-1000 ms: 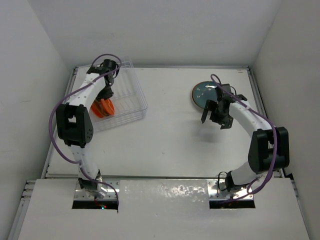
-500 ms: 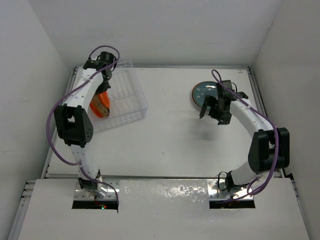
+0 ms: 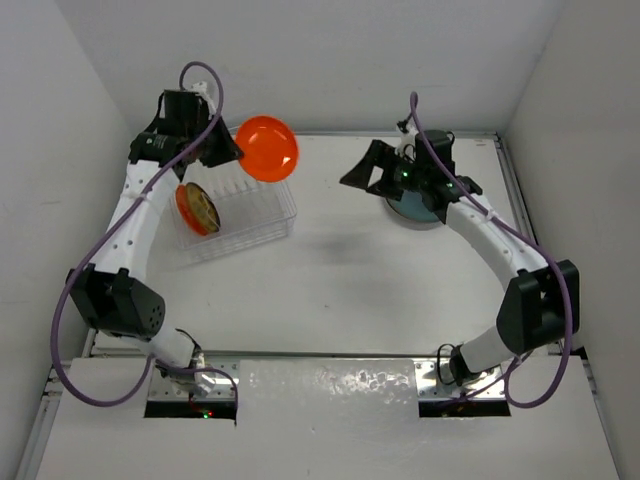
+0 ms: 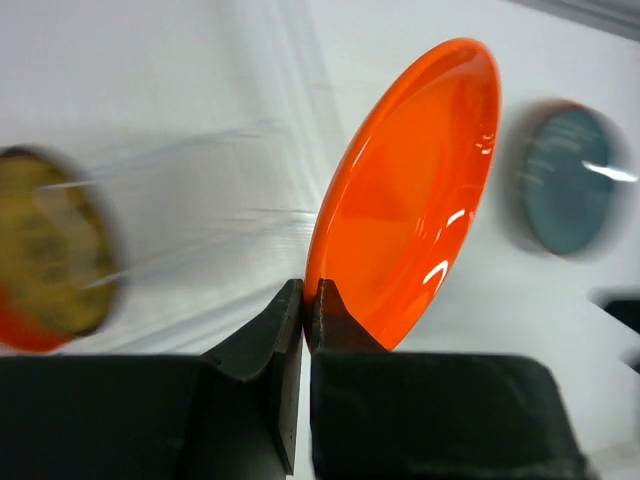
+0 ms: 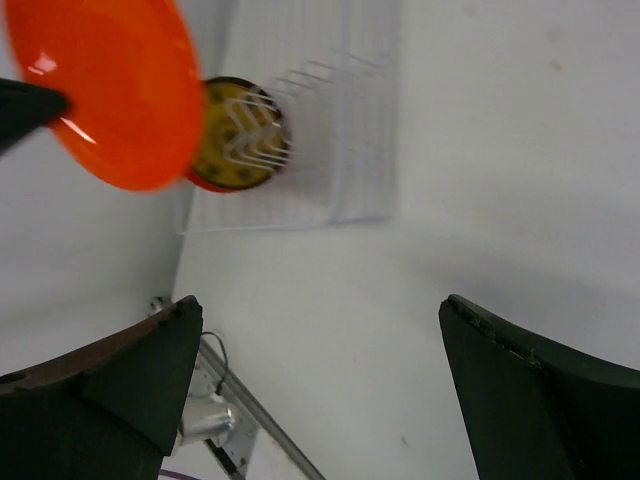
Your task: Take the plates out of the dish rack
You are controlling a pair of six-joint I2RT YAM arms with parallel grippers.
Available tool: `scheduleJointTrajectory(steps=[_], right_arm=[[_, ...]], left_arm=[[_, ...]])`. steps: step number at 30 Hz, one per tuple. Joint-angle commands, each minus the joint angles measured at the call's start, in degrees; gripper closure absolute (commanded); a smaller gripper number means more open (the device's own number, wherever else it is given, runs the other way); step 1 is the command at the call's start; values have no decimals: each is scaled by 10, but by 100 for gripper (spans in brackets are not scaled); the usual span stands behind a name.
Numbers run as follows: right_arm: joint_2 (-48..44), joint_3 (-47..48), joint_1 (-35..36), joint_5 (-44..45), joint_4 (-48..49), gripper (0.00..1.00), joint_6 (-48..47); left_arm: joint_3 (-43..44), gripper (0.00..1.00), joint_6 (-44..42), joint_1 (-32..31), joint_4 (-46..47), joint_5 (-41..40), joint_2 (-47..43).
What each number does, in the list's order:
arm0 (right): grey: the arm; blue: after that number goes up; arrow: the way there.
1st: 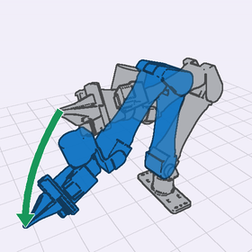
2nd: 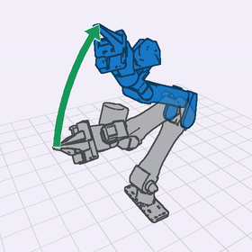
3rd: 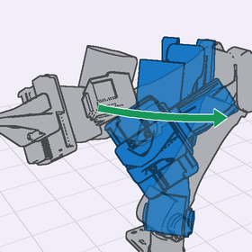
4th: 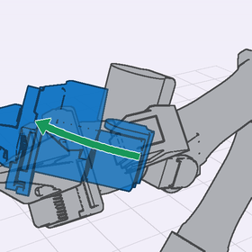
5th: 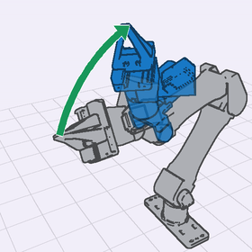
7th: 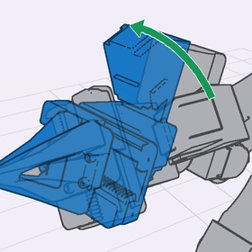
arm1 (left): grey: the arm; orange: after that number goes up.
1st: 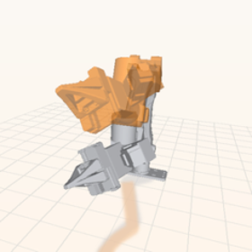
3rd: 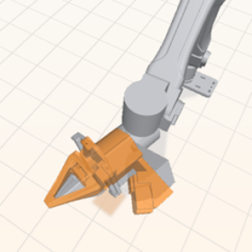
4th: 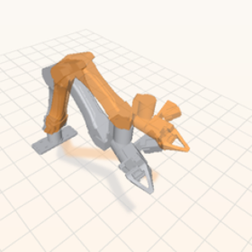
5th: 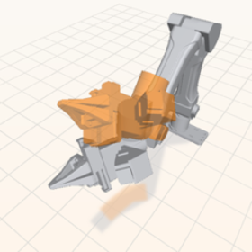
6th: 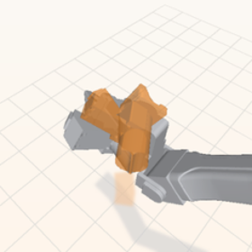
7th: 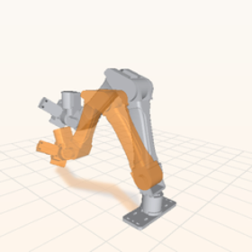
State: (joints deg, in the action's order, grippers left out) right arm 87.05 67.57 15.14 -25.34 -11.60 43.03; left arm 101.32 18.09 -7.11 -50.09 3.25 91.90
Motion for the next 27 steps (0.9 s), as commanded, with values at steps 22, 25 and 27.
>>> scheduleJointTrajectory(steps=[22, 25, 27], right_arm=[[41, 3, 45, 68, 120, 100, 88], [53, -9, 44, 117, 59, 100, 73], [75, -13, 44, 130, 51, 100, 52]], left_arm=[[-105, 0, 68, -41, 123, 199, 15], [-65, 0, 59, -40, -9, -134, 13], [-64, 0, 58, -33, -33, -208, 4]])
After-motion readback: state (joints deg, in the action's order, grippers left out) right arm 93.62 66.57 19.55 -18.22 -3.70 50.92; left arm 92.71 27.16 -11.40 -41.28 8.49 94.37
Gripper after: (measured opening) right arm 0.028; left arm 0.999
